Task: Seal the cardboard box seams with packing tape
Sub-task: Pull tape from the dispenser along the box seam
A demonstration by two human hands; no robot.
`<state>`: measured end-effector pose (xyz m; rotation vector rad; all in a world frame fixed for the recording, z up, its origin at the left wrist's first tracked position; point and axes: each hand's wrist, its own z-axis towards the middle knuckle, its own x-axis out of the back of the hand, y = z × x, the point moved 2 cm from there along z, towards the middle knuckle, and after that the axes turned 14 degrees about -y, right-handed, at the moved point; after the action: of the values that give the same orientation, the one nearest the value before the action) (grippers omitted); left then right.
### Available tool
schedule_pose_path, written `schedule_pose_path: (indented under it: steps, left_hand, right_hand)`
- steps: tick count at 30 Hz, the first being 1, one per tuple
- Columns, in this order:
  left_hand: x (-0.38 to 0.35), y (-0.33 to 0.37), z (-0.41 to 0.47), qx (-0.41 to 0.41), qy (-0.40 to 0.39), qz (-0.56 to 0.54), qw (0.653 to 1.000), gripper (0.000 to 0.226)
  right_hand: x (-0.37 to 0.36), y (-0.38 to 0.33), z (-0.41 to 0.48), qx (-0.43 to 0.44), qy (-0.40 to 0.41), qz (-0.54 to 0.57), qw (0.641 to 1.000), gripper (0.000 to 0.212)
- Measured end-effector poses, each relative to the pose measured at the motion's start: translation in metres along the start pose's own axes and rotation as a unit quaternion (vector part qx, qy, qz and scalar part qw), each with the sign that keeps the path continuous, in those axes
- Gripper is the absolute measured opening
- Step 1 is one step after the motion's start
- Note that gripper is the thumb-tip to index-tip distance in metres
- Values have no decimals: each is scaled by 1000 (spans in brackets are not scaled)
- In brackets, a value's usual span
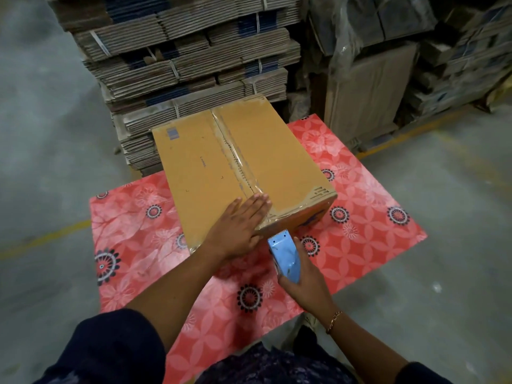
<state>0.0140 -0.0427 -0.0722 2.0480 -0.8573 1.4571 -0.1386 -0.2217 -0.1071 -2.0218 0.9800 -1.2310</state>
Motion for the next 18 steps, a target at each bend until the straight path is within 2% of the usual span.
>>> schedule_pose_path:
  steps: [6,18]
  left_hand:
    - [-3,-1,2,2,7,-11,1000,77]
    - [-2,1,3,15,-16,-28,999,77]
  right_hand:
    - [-1,-19,-14,26,58,-98,993,96]
    - [6,-26,-41,15,60,-94,994,90]
